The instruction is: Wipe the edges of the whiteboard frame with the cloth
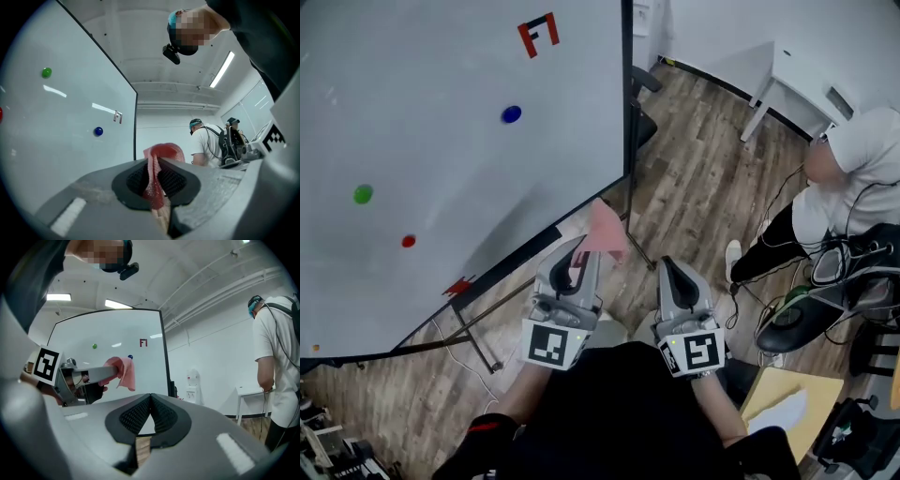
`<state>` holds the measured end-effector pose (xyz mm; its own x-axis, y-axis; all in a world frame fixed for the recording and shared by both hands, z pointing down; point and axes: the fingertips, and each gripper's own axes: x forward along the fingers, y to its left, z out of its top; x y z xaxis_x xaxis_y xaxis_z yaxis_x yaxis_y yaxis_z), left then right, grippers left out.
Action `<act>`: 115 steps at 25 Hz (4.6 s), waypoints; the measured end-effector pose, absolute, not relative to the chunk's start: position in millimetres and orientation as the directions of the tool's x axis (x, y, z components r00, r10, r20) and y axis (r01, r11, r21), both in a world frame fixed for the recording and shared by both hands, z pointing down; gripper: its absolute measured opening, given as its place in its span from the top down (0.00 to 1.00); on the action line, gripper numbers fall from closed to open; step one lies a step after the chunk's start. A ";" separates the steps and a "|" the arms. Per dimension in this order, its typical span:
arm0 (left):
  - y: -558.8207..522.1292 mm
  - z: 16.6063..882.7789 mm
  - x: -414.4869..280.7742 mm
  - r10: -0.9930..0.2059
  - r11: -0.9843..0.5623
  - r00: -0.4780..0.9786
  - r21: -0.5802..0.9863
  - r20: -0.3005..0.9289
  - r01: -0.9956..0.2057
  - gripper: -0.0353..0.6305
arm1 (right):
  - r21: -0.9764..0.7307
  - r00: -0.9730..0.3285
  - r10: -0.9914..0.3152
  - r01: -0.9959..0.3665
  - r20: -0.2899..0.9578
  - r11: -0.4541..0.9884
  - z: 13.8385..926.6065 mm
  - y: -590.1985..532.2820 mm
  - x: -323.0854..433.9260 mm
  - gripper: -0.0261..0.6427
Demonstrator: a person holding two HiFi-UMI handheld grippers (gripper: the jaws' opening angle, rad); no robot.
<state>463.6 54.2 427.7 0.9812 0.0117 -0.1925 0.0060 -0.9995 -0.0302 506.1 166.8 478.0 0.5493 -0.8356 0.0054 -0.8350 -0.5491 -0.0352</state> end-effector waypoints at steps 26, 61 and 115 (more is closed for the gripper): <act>-13.2 279.2 559.0 -0.261 -0.935 0.903 -0.143 -0.342 -0.324 0.91 | 0.073 0.197 -0.976 -0.976 -0.091 -0.203 370.4 68.7 635.1 0.96; -3.7 -28.8 633.8 -0.216 -0.542 0.824 -0.639 -0.523 -0.547 0.91 | 0.409 -0.114 -0.923 -0.911 -0.367 -0.050 139.1 33.5 662.3 0.96; -79.1 -91.4 632.5 -0.522 -0.128 0.660 -0.716 -0.540 -0.686 0.91 | 0.405 -0.241 -0.903 -0.910 -0.357 0.083 140.9 -5.5 645.9 0.96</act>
